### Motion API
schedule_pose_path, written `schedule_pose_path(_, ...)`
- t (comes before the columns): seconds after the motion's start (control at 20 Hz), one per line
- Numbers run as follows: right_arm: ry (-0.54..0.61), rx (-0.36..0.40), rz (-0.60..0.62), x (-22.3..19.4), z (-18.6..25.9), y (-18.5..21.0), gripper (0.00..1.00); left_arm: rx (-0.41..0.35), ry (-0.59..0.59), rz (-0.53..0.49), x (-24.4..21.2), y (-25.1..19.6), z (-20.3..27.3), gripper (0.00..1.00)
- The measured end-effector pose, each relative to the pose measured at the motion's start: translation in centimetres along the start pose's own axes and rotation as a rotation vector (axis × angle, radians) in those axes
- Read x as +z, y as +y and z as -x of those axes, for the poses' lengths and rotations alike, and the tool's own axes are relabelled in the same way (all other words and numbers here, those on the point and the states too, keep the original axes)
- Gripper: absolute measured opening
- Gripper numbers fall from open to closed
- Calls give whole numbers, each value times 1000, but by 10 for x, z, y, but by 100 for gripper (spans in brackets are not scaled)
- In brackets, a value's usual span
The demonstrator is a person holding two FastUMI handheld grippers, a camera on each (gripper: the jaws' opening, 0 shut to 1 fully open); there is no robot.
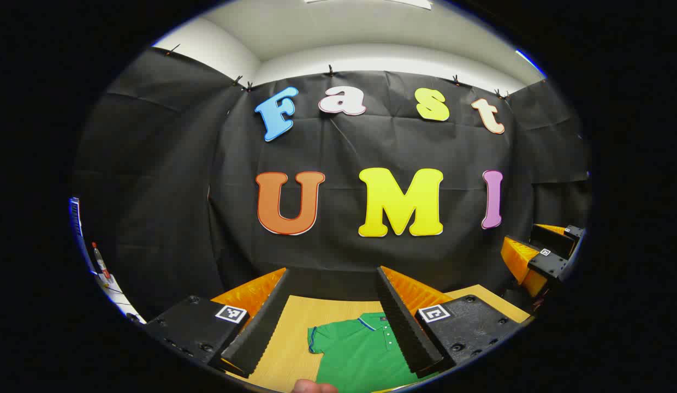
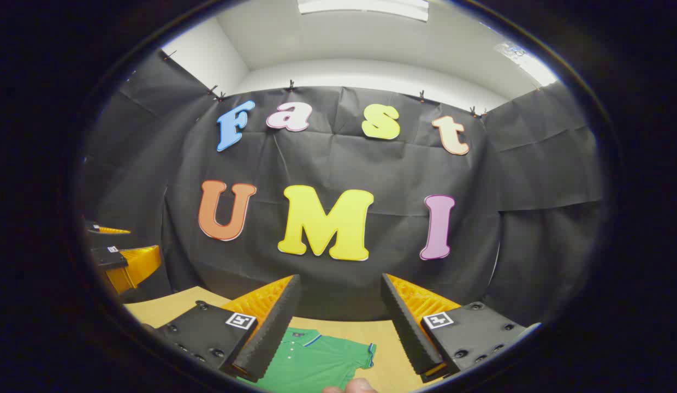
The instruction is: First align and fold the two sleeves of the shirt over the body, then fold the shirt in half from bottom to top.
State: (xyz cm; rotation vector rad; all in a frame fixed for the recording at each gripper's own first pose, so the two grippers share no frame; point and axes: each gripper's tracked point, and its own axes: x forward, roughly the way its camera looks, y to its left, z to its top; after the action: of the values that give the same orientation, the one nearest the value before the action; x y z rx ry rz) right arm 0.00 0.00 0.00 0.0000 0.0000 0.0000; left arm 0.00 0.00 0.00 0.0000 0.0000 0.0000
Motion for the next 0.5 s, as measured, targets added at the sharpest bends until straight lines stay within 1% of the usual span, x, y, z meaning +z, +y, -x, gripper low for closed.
schedule_pose_path(0.25, 14, -30, -18, -5, -10, -12, 95, 2, -12, -2, 2, 0, -10, 98)
schedule_pose_path(0.3, 13, -30, -22, -4, -12, -12, 94, 2, -11, -1, 2, 0, -11, 100)
schedule_pose_path(0.35, 10, -26, -21, -3, -13, -11, 94, 1, -11, -3, 2, -3, -13, 98)
schedule_pose_path(0.4, 6, -24, -15, -2, -13, -10, 95, 1, -14, -7, 3, -3, -15, 100)
schedule_pose_path(0.5, 6, -21, -18, -2, -15, -11, 94, -3, -21, -12, 5, -5, -17, 100)
